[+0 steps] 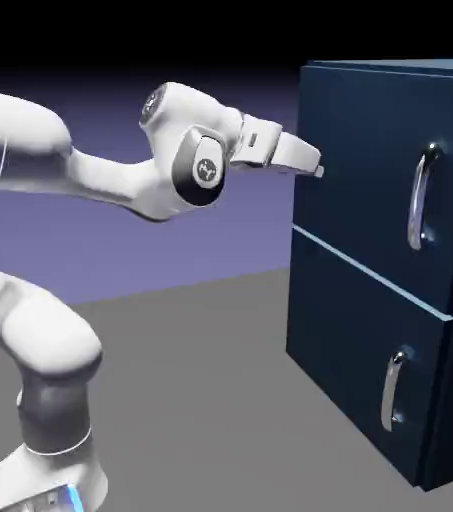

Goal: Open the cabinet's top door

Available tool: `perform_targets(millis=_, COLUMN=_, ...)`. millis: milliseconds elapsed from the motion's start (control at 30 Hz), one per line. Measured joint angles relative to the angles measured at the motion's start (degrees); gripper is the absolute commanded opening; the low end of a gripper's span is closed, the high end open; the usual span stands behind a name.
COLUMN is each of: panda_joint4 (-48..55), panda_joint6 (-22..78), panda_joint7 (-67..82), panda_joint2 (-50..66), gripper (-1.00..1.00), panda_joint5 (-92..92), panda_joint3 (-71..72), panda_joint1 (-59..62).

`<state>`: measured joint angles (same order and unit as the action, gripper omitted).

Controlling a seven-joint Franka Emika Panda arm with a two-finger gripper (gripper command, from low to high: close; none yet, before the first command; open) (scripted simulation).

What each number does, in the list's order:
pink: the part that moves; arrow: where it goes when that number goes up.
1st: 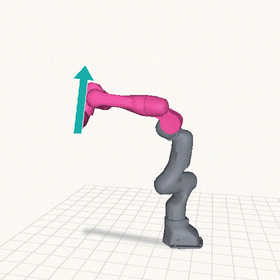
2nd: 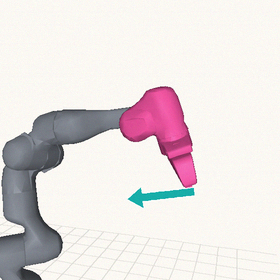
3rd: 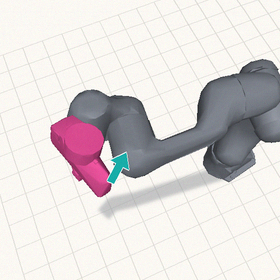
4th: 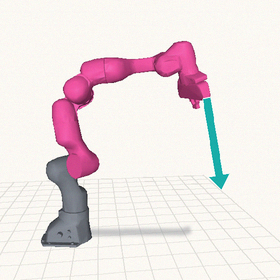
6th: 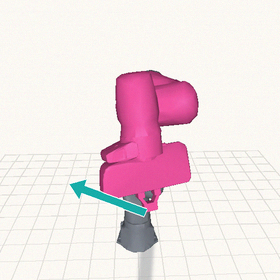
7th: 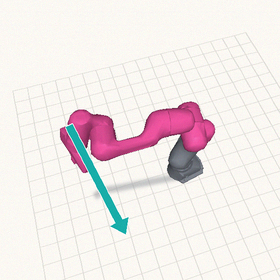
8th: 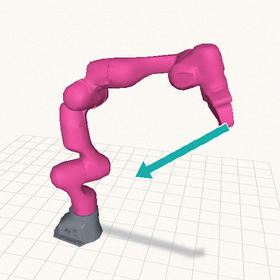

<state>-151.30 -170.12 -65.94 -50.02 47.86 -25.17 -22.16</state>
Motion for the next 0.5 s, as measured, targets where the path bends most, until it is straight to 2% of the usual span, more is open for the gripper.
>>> perform_targets(millis=500, panda_joint4=7.6, panda_joint6=3.0, panda_joint7=-18.3, panda_joint2=-13.6, gripper=0.0, panda_joint5=37.4, panda_joint3=-19.7, panda_joint1=-16.8)
